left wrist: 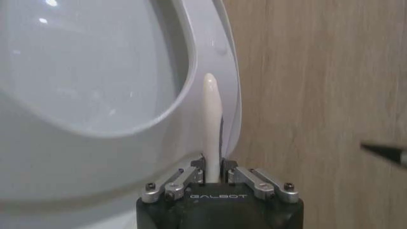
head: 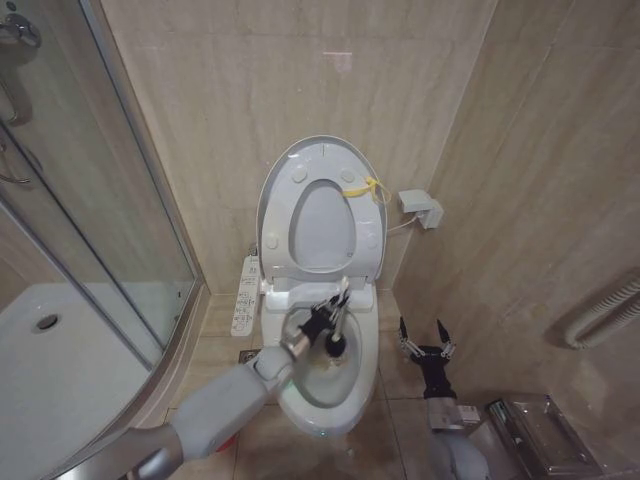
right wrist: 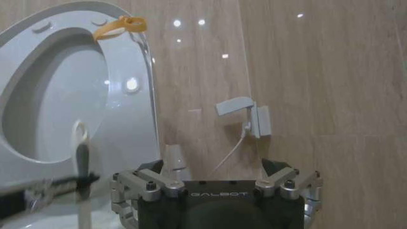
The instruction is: Open the toilet lid, clean the toilet bowl with a toilet brush, close the toilet lid, and flush.
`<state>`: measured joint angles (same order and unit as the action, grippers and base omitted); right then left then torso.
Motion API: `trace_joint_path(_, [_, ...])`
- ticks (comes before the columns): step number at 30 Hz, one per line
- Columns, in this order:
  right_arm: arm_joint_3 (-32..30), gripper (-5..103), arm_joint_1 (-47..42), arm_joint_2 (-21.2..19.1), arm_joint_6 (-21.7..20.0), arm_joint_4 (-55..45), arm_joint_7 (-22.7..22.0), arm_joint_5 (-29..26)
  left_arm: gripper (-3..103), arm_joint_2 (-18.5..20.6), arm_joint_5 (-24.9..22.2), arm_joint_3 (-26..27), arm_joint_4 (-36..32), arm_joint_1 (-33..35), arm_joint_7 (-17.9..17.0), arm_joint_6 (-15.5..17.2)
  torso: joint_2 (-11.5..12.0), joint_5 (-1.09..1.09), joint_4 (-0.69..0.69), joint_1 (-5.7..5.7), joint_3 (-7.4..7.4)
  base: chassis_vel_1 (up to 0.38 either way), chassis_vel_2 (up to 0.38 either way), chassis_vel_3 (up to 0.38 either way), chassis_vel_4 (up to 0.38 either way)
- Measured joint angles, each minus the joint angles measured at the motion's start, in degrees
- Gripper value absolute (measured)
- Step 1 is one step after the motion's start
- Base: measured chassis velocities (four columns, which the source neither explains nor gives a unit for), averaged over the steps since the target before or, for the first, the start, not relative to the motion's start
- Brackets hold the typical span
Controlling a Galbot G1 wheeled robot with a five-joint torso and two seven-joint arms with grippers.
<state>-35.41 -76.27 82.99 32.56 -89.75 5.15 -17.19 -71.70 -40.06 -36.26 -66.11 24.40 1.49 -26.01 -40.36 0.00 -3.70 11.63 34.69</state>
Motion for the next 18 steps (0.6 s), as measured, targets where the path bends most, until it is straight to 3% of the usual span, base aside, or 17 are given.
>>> trace_joint_path(11, [-0.06,100,-0.06,0.26,0.05,0.19,0.08,0.16,16,0.0,-0.78,-1.39,4.48,2.83,-0.27,-0.44,0.0,0.0,0.05,-0.01,-0.01,0.0,0.0,0.0,0.0])
trace_joint_path(18, [-0.05,100,-0.11,0.29,0.05,0.16,0.1,0.41,16,-0.3,-1.86,-2.39,3.73,2.81,0.53,-1.32,0.0,0.01,0.05,-0.01,-0.01,0.0,0.0,0.0,0.0])
